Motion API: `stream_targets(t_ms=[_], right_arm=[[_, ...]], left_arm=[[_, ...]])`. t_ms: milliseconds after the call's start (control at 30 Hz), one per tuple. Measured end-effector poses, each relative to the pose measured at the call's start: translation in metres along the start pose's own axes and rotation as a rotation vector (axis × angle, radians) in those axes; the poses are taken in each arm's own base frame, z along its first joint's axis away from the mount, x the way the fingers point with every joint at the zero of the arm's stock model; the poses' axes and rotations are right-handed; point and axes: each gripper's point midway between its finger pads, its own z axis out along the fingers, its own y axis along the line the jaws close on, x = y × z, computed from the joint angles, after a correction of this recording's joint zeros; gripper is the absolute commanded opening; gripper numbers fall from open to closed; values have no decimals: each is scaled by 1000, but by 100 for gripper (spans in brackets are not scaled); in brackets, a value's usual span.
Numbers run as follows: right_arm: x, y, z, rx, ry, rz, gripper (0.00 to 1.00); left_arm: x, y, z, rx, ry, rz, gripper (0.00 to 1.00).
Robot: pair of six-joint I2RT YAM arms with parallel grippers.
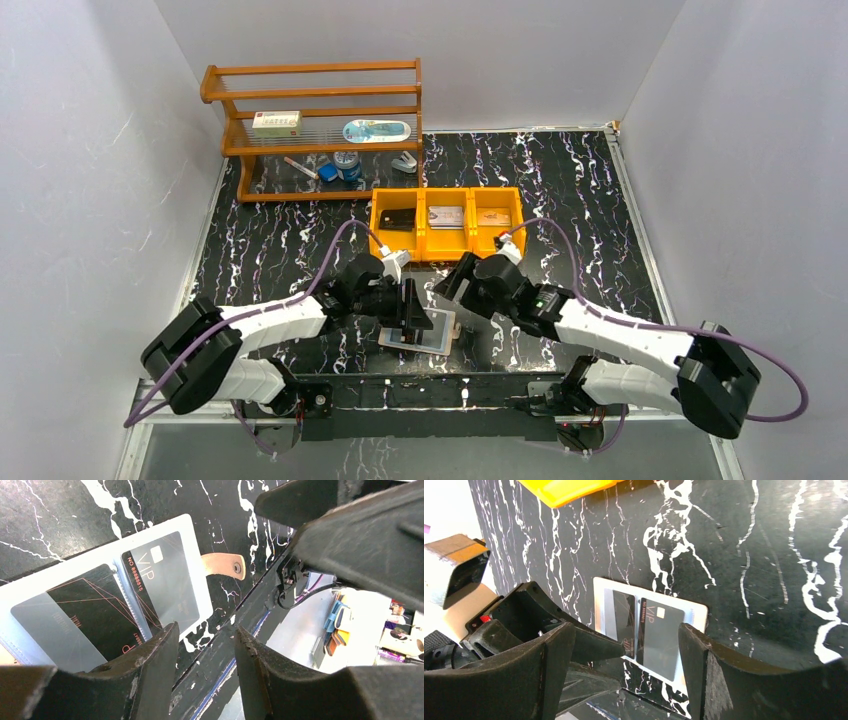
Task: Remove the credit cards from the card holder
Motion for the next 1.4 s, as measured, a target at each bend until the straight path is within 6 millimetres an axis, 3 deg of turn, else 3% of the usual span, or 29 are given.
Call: stream_targets(t_ms=[267,400,600,700,900,1167,1300,1400], right_arm=[[0,-22,-6,20,-42,31,76],[4,-18,-2,2,-20,30,72],[19,-14,10,-20,55,16,68],[30,-12,17,-34,108,1,65],[47,-3,26,-69,201,-23,63],[65,16,37,-147,306,-47,58],[74,16,45,-156,350,-47,56],[80,11,49,-144,374,-44,54]], left_arm=[[0,7,-5,-58,-3,10,46],[-9,14,-18,-134,-60,24,50],[-19,48,-37,-365,-138,-36,51],[-15,67,-45,-456,-142,-76,60],[-20,87,-62,-555,-189,-141,74],[-37,79,-78,-527,-283,-153,71],[-37,74,-76,-495,-283,-141,69],[-37,70,-74,-470,-278,-130,62]])
